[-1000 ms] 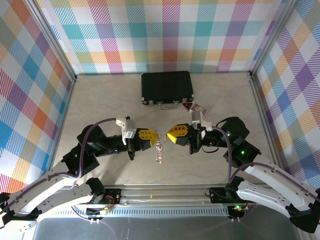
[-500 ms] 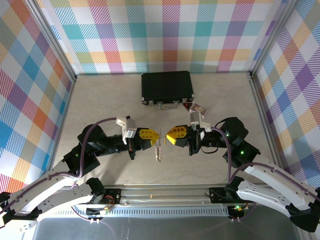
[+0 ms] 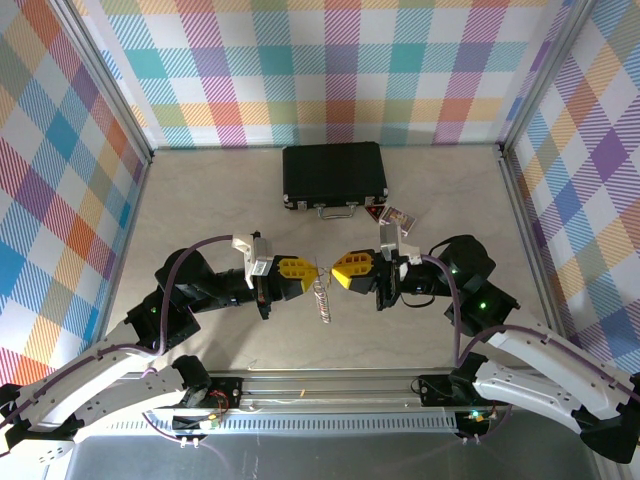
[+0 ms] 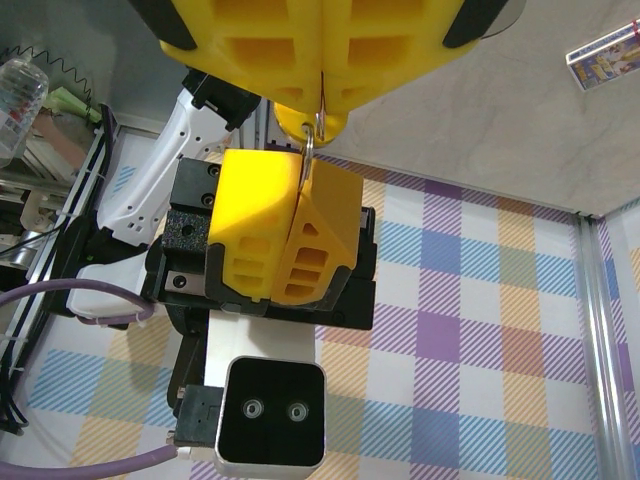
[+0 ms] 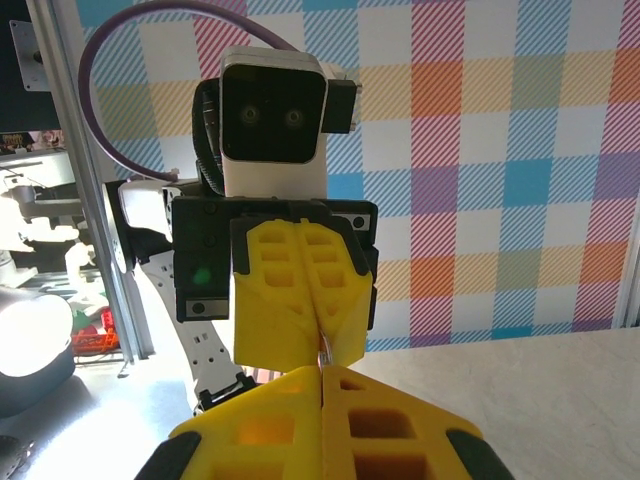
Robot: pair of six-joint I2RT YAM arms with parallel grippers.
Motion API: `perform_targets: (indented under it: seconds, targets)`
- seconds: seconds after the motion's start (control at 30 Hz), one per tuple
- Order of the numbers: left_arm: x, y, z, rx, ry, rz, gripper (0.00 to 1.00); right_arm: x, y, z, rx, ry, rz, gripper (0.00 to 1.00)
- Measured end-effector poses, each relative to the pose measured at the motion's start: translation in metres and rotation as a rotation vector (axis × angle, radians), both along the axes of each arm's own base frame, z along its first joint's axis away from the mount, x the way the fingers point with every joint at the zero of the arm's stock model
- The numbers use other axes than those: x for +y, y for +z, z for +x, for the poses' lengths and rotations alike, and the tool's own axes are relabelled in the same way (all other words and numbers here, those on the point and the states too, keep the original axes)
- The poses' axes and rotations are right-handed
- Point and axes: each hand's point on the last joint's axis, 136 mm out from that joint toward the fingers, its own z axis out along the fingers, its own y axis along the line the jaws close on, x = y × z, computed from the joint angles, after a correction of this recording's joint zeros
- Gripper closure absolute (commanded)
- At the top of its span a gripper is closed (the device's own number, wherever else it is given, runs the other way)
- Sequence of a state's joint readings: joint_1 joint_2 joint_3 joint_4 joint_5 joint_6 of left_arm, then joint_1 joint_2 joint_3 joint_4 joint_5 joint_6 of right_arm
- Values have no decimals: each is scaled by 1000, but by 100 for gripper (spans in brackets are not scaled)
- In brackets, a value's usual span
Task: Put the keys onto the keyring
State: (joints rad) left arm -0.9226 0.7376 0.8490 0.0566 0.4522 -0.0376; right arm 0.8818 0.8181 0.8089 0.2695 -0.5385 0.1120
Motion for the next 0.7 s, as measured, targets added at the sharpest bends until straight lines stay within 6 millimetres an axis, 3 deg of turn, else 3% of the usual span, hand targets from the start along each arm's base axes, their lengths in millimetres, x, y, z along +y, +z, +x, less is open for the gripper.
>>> perform_targets:
  seconds: [0.7]
  targets:
    - [0, 0, 0, 0, 0, 0, 100, -2, 2, 3, -27, -29, 18, 100]
